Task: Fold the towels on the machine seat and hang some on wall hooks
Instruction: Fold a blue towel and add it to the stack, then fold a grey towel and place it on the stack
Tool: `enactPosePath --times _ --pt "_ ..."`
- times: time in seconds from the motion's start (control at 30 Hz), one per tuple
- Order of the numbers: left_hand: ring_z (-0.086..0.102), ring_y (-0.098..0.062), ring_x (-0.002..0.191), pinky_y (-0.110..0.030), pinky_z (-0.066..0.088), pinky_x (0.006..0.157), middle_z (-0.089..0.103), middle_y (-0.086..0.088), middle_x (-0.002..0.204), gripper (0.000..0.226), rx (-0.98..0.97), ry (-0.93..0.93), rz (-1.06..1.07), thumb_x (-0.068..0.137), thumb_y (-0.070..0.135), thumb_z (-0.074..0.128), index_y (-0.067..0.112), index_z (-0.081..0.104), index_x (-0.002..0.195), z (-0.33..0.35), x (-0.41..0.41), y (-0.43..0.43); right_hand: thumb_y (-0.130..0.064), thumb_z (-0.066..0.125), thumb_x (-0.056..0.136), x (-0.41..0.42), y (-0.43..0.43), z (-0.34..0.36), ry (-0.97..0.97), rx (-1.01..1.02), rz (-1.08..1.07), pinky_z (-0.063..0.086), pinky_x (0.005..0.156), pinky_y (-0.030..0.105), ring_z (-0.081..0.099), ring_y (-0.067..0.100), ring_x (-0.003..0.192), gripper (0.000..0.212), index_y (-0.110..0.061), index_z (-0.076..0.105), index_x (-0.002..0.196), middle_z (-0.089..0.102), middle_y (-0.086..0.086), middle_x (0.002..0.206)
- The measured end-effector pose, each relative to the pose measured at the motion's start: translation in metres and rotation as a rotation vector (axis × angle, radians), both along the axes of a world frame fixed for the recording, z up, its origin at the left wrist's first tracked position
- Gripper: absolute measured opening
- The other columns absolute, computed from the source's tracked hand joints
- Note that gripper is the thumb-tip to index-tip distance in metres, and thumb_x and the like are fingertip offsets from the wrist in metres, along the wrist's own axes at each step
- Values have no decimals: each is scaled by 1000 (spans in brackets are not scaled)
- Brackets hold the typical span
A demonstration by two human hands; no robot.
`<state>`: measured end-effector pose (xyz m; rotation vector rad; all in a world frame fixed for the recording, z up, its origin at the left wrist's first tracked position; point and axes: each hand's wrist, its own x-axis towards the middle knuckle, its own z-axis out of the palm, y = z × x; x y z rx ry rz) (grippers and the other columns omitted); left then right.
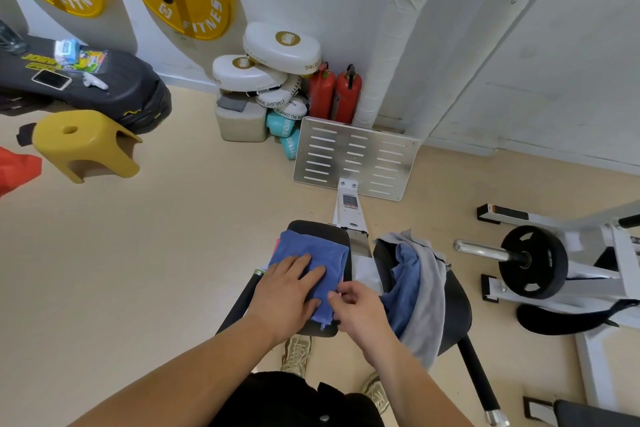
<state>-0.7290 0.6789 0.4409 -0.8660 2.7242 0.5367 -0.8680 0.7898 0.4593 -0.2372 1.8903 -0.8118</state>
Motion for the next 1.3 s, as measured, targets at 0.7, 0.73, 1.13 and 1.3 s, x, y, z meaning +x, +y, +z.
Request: enactPosePath --times 0.7,0.73,1.13,1.3 --pt "63 -27 81 -40 56 78 61 0 78 13 593 159 104 93 18 54 24 62 85 17 -163 102 -19 60 97 -111 129 54 97 43 -350 59 70 32 70 18 72 16 -9 72 92 76 15 87" --pt "64 -28 84 -39 56 79 61 2 79 11 603 148 144 94 20 55 27 60 87 13 -173 108 -18 60 96 -117 141 58 90 48 -367 58 69 32 69 18 73 17 -6 72 93 75 17 87" --pt "58 -12 76 -21 48 69 59 6 82 22 333 224 489 97 22 58 27 58 75 10 -219 155 -19 60 99 -175 216 62 -10 84 -322 54 65 31 63 15 67 18 -5 72 99 76 19 88" --pt "58 -7 72 -20 47 75 64 12 80 26 708 434 531 97 17 59 37 56 80 60 -228 195 -39 60 101 -194 199 67 -73 -22 -252 61 82 37 72 17 88 27 -15 73 106 78 5 100"
